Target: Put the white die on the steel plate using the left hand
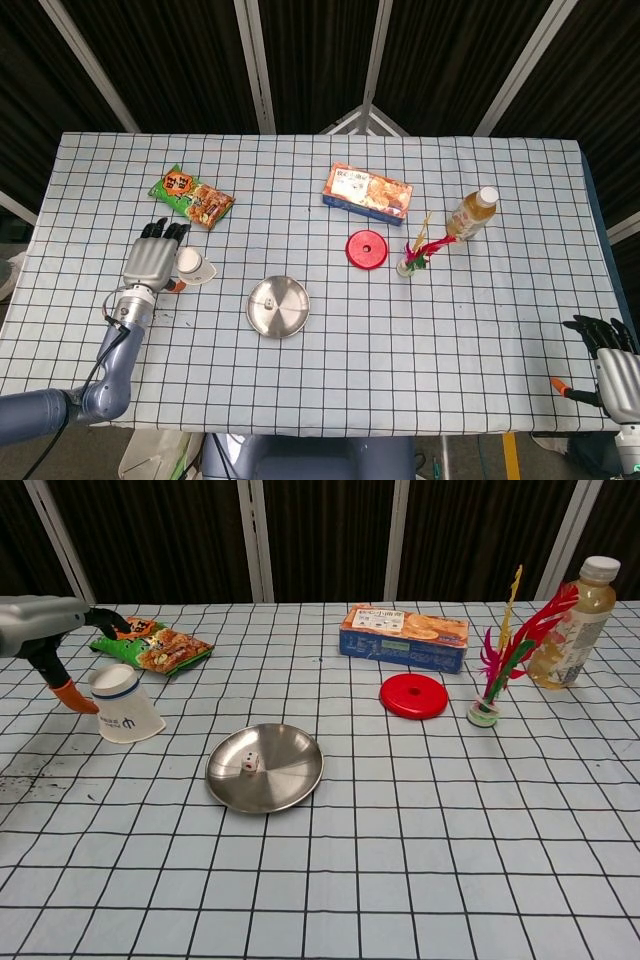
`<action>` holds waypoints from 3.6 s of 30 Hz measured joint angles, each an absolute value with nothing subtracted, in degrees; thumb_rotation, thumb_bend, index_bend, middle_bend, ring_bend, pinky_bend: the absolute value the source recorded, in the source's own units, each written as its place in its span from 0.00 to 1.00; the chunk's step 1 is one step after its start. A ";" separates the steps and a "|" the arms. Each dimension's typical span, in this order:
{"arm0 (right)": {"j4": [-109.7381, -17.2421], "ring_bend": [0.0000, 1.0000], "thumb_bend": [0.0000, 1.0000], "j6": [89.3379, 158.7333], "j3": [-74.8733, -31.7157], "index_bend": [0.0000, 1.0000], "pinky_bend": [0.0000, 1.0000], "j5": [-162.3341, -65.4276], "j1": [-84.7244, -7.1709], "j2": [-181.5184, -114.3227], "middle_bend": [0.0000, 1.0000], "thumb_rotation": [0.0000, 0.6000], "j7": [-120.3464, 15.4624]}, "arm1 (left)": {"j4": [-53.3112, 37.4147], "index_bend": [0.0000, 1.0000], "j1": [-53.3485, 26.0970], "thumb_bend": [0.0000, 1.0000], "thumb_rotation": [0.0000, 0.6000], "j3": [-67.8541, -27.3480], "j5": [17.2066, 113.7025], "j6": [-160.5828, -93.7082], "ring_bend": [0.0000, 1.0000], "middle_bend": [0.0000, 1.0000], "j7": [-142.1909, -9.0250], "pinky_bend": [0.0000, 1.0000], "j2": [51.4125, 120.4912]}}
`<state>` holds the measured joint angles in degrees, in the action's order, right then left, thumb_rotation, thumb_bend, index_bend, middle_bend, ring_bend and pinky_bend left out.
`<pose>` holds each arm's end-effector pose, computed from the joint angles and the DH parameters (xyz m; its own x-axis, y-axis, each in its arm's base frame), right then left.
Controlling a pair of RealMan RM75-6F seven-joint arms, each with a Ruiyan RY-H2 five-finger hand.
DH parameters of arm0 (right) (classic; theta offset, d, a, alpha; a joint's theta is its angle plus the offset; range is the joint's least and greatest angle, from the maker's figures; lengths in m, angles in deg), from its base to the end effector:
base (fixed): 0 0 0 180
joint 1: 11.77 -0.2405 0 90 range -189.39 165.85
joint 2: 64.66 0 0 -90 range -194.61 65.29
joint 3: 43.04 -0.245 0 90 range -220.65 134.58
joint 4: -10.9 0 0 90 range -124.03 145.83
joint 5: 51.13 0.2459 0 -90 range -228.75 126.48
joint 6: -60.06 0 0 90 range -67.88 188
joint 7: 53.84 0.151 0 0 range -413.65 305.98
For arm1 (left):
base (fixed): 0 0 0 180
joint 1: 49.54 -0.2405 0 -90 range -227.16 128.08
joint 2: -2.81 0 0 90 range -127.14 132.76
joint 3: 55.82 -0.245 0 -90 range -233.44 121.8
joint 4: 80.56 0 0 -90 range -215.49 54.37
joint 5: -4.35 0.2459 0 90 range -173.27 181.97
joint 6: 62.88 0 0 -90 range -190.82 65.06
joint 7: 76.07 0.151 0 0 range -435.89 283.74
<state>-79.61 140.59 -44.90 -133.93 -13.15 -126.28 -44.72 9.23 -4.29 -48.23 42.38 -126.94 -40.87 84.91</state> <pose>-0.3524 -0.1650 0.1307 0.3027 -0.1024 0.9476 -0.9416 0.1215 0.3140 -0.1869 0.3648 -0.0059 0.5380 0.2688 0.7989 0.8371 -0.0592 -0.5438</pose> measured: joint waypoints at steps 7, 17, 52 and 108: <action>-79.46 0.13 0.10 140.24 -44.87 0.25 0.00 -133.74 -13.24 -126.37 0.19 1.00 -44.74 | 7.79 0.27 -4.00 0.35 1.00 -48.13 42.52 -126.35 0.01 0.22 -40.41 0.09 86.49; -79.35 0.13 0.10 140.16 -44.86 0.25 0.00 -133.73 -13.28 -126.49 0.19 1.00 -44.72 | 7.29 0.31 -4.28 0.42 1.00 -47.87 43.45 -126.41 0.02 0.28 -40.14 0.09 87.10; -85.10 0.13 0.10 144.28 -43.46 0.25 0.00 -136.33 -11.31 -125.35 0.19 1.00 -45.40 | 9.52 0.33 -5.59 0.44 1.00 -47.31 45.00 -127.71 0.13 0.46 -37.99 0.09 86.63; -76.11 0.13 0.10 146.60 -45.81 0.25 0.00 -137.87 -12.38 -127.99 0.19 1.00 -40.73 | 20.28 0.38 6.16 0.46 1.00 -46.52 40.83 -129.71 0.10 0.45 -24.87 0.06 95.70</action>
